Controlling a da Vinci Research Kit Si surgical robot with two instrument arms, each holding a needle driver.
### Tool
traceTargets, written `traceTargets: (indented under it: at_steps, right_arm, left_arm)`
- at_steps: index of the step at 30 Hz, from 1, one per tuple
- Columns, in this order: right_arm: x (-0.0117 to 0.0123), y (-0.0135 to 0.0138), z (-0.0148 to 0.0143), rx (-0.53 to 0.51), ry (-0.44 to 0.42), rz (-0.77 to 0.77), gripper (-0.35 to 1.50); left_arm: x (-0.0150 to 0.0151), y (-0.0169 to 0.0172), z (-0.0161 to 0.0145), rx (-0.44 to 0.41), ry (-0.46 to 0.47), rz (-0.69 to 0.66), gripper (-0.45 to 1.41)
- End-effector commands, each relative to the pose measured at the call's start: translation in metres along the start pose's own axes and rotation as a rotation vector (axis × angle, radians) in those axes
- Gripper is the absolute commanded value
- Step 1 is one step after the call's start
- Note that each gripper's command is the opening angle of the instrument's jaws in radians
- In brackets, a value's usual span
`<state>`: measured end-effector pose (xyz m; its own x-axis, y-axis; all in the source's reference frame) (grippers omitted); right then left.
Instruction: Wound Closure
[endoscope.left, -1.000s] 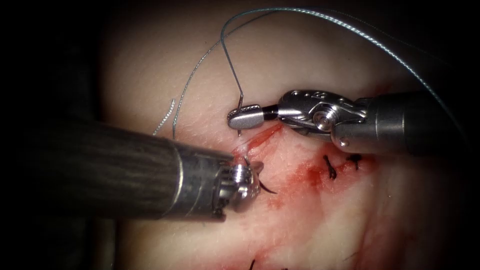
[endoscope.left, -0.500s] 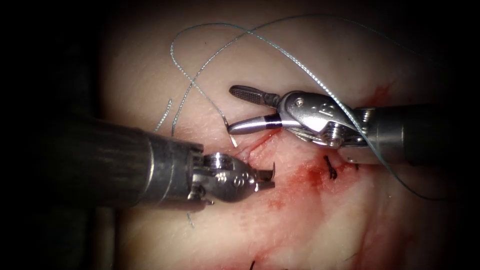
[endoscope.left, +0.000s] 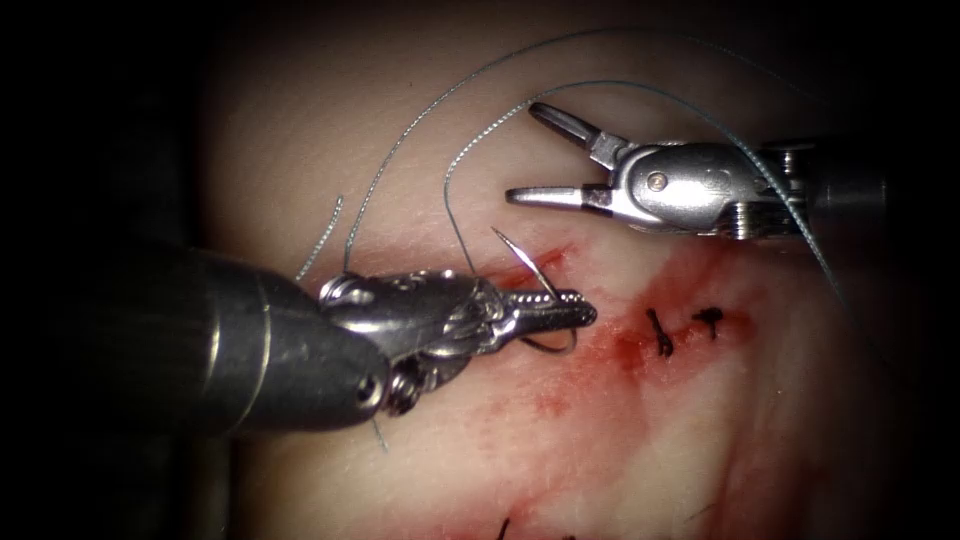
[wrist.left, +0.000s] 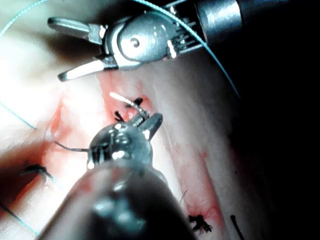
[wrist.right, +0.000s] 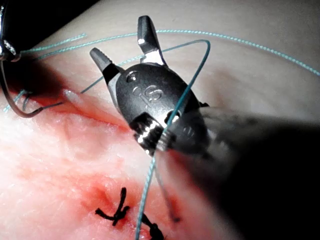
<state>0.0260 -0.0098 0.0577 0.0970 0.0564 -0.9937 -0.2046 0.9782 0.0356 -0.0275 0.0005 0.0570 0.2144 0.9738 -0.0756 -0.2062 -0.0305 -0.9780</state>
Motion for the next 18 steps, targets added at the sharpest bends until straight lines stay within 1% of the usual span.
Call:
traceTargets:
  at_steps: [1,3,4,6,7,8,10,13,14,15,17,18]
  right_arm:
    - [-0.0004,0.0001,-0.0012,0.009,0.007,0.0,1.23]
    - [-0.0006,0.0005,-0.0024,0.016,-0.012,-0.002,1.19]
    - [-0.0008,0.0011,-0.0036,0.024,-0.06,-0.007,1.09]
    - [-0.001,0.0019,-0.0049,0.028,-0.129,-0.015,1.09]
    - [-0.0013,0.0024,-0.0061,0.04,-0.174,-0.02,1.04]
    - [-0.0014,0.0027,-0.0069,0.046,-0.191,-0.022,1.04]
    - [-0.0017,0.003,-0.0084,0.059,-0.217,0.008,0.98]
    - [-0.002,0.0036,-0.0111,0.084,-0.295,0.044,0.62]
    - [-0.0022,0.0039,-0.0121,0.097,-0.336,0.037,0.19]
    - [-0.0024,0.0043,-0.0127,0.1,-0.367,0.033,0.14]
    - [-0.0028,0.0051,-0.0135,0.067,-0.424,0.025,0.14]
    - [-0.0031,0.0063,-0.0142,0.001,-0.46,-0.004,0.17]
  left_arm:
    - [0.0004,-0.0002,-0.0004,-0.003,0.009,-0.073,-0.45]
    - [0.0008,-0.0003,-0.0011,-0.001,0.013,-0.079,-0.45]
    - [0.001,-0.0004,-0.0018,-0.003,0.01,-0.097,-0.45]
    - [0.0012,-0.0005,-0.0022,-0.005,0.008,-0.097,-0.45]
    - [0.0014,-0.0005,-0.0024,-0.006,0.005,-0.098,-0.45]
    - [0.0015,-0.0004,-0.0024,-0.007,0.004,-0.099,-0.45]
    - [0.0016,-0.0003,-0.0024,-0.008,0.002,-0.101,-0.45]
    - [0.0018,0.0,-0.0024,-0.011,0.003,-0.11,-0.45]
    - [0.0018,0.0002,-0.0024,-0.011,0.002,-0.106,-0.45]
    - [0.0019,0.0003,-0.0024,-0.011,0.002,-0.108,-0.45]
    - [0.0019,0.0005,-0.0024,-0.011,0.001,-0.098,-0.45]
    - [0.0019,0.0006,-0.0023,-0.011,0.001,-0.087,-0.45]
